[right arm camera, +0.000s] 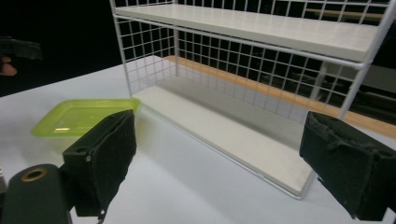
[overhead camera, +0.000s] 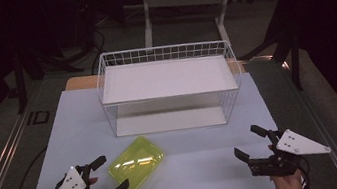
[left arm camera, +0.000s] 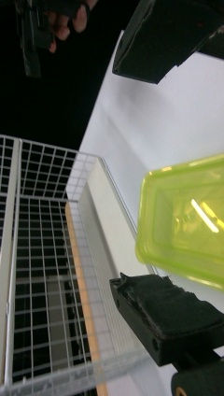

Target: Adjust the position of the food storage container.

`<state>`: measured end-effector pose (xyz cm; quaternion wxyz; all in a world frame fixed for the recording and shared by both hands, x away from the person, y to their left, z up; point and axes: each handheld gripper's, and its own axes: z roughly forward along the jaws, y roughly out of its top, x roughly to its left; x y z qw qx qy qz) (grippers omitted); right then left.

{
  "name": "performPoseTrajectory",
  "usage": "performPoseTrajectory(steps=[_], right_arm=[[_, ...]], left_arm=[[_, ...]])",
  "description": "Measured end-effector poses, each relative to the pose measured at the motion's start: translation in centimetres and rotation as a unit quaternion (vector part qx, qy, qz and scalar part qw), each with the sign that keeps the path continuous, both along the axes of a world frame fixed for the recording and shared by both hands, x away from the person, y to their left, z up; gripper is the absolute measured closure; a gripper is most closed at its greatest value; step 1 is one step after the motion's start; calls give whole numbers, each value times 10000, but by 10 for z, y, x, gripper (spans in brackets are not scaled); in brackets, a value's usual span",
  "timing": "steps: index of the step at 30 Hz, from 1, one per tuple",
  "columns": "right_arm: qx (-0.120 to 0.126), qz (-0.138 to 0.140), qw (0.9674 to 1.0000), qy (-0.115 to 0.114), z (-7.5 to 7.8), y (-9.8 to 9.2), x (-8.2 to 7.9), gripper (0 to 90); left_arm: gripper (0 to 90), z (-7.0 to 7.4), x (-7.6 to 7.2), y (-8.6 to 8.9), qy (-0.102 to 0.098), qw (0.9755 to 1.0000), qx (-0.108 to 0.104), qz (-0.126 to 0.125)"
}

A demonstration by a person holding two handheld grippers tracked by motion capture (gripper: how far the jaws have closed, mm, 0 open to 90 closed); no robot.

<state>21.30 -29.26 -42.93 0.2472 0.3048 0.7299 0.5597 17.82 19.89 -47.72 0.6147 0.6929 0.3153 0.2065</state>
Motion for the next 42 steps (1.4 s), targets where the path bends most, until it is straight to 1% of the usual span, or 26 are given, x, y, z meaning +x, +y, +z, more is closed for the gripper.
performPoseTrajectory(steps=[1, 3, 4, 5, 10, 12, 14, 15, 17, 19, 20, 23, 24, 25, 28, 30, 31, 33, 34, 35, 36, 37, 38, 39, 41, 42], right_arm=[[-10, -50, 10000, -14, 1, 0, -1, 109], [77, -32, 10000, -26, 3, -1, -1, 109], [77, -32, 10000, -26, 3, -1, -1, 109], [79, -46, 10000, -12, 4, -1, -1, 109], [109, 18, 9999, -3, 10, 3, 1, 109], [145, 54, 9999, 35, 11, 5, 2, 109], [153, 51, 9999, 33, 11, 6, 2, 109], [170, 82, 9998, 51, 11, 6, 2, 109], [127, 88, 9999, 25, 12, 8, 1, 109], [145, 122, 9998, 10, 12, 9, 1, 109], [145, 137, 9998, 27, 12, 10, 1, 109], [129, 151, 9998, 51, 12, 12, 1, 109], [128, 164, 9998, 66, 12, 13, 1, 109], [122, 167, 9998, 68, 12, 13, 1, 109], [117, 182, 9997, 57, 12, 14, 1, 109], [124, 189, 9997, 62, 12, 14, 1, 109], [132, 189, 9997, 71, 12, 14, 1, 109], [153, 196, 9996, 106, 12, 14, 1, 110], [169, 211, 9996, 124, 11, 13, 1, 109], [176, 221, 9995, 134, 11, 13, 1, 109], [169, 217, 9995, 125, 11, 13, 1, 109], [164, 215, 9996, 117, 11, 13, 1, 109], [177, 219, 9995, 124, 12, 13, 0, 109], [177, 219, 9995, 124, 12, 13, 0, 109], [183, 224, 9995, 143, 11, 12, 1, 109], [183, 224, 9995, 143, 11, 12, 1, 109]], left_arm=[[21, 1, 0, 0, 3, 10000, -35, -24], [21, 2, 1, 1, 39, 9999, -143, 45], [22, 2, 1, 1, 39, 9999, -143, 45], [22, 5, 1, 3, 89, 9996, -262, 75], [22, 15, 2, 7, -10, 9996, -207, 180], [23, 16, 2, 7, 27, 9998, -117, 185], [22, 17, 0, 6, 1, 9993, 218, 291], [22, 17, 0, 7, 28, 9990, 372, 243], [22, 17, -2, 10, 70, 9989, 398, 247], [23, 16, -4, 14, 194, 9987, 393, 245], [30, 16, -5, 16, 241, 9985, 400, 291], [121, 13, -10, 22, 395, 9984, 329, 255], [167, 12, -11, 23, 420, 9982, 348, 238], [170, 11, -12, 24, 426, 9981, 368, 249], [301, 7, -14, 27, 537, 9973, 487, 115], [398, 4, -14, 30, 640, 9960, 615, 72], [452, 2, -13, 31, 728, 9951, 670, 42], [551, -1, -12, 33, 900, 9935, 697, 72], [631, -2, -13, 32, 980, 9920, 786, 100], [679, -3, -13, 30, 1000, 9910, 881, 123], [710, -4, -13, 28, 1114, 9888, 982, 152], [744, -6, -13, 27, 1167, 9877, 1034, 84], [816, -8, -13, 26, 1176, 9864, 1145, 84], [816, -10, -13, 25, 1206, 9843, 1289, 94], [892, -15, -10, 26, 1270, 9810, 1463, 84], [892, -18, -9, 27, 1374, 9789, 1510, 100]])
